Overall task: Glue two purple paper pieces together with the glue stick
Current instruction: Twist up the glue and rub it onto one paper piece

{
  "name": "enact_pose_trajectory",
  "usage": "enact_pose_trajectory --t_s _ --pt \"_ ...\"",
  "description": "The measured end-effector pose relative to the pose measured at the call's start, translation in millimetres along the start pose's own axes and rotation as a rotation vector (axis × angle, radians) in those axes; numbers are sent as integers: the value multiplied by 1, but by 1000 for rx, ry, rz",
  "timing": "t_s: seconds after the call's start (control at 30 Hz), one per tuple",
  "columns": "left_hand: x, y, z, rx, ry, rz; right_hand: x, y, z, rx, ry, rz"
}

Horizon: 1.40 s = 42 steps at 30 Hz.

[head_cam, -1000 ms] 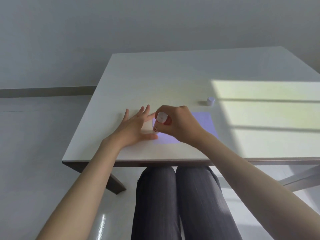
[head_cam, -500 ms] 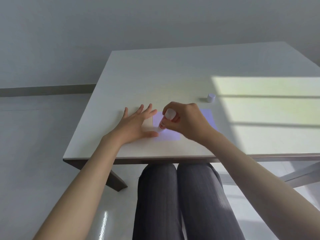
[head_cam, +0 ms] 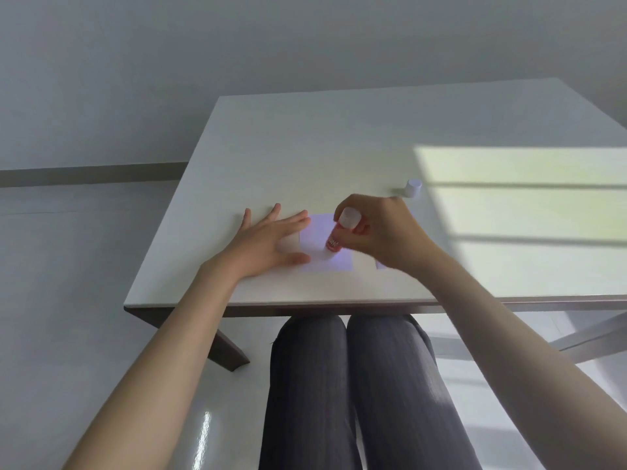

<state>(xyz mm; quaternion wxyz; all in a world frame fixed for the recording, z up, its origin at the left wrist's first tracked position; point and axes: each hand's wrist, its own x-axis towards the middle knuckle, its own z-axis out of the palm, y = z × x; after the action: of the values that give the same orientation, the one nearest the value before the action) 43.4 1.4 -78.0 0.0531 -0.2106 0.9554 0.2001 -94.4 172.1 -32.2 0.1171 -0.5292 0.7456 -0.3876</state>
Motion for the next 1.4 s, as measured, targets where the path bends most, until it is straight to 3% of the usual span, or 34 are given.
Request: enact_pose_trajectory --t_s 0.13,0.37,0.5,0.63,0.73,0.87,0.93,1.0,1.17,1.4 --pt "-2 -1 0 -87 2 -9 6 14 -6 -24 161 112" --pt "-1 -1 0 -64 -30 -14 -21 5 -13 -10 -2 58" --pt "-3 -2 2 -126 -14 -2 -16 13 -16 -60 138 142" --pt "-6 -3 5 -205 12 2 -15 8 -24 92 302 200" --pt "-7 -2 6 -221 25 9 -14 4 -27 408 428 260" --pt "-9 0 3 -315 45 24 -8 -4 -10 1374 400 515" --pt "-12 6 -3 -523 104 34 -8 -9 3 1682 309 674" --pt "-14 22 -11 -786 224 98 -7 -16 17 1756 215 772" --pt "-11 51 -26 -987 568 29 1 -30 46 1559 82 773" --pt "20 40 -66 -514 770 -99 -15 -21 59 675 215 490"
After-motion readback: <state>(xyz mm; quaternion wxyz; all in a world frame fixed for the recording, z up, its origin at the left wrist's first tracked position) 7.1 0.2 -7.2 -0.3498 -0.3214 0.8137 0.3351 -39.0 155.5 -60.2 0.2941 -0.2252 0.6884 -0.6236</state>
